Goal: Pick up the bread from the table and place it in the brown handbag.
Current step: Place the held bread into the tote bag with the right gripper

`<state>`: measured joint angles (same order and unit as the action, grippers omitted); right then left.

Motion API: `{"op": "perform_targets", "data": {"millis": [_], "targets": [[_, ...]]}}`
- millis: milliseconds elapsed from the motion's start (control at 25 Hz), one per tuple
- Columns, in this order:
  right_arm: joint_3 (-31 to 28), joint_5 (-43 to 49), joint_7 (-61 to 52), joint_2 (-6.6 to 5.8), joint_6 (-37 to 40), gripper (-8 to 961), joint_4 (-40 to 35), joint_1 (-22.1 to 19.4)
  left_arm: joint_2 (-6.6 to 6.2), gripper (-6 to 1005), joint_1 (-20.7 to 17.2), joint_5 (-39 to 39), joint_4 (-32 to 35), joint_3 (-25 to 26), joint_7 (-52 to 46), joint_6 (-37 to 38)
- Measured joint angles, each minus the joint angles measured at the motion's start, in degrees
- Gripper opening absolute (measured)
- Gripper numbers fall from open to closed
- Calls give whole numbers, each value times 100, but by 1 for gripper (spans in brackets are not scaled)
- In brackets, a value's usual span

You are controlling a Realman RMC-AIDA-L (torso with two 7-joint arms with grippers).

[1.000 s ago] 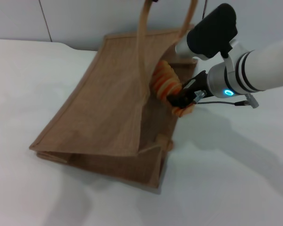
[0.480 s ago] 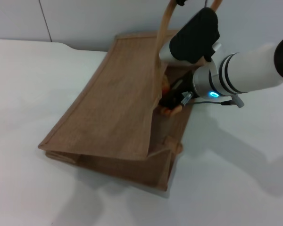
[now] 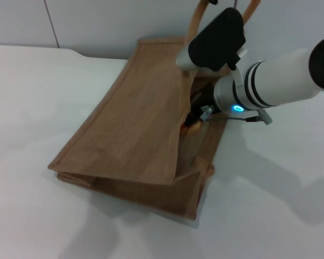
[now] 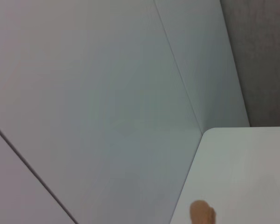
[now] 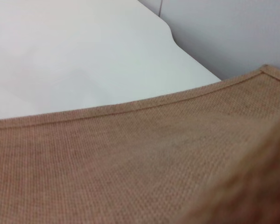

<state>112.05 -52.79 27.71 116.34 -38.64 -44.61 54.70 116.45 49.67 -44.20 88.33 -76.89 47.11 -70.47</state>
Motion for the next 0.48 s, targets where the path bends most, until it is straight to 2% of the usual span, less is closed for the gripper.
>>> {"op": "perform_targets", "data": {"millis": [120, 360, 480], "targets": [[5, -46, 46, 1, 61, 384, 0, 4, 0, 126, -27, 24, 0, -2, 1, 0], [10, -50, 49, 3, 81, 590, -2, -29, 0, 126, -153, 46, -25, 1, 28, 133], [-12, -51, 49, -9, 64, 653, -4, -80, -2, 126, -242, 47, -39, 17, 35, 185]]}}
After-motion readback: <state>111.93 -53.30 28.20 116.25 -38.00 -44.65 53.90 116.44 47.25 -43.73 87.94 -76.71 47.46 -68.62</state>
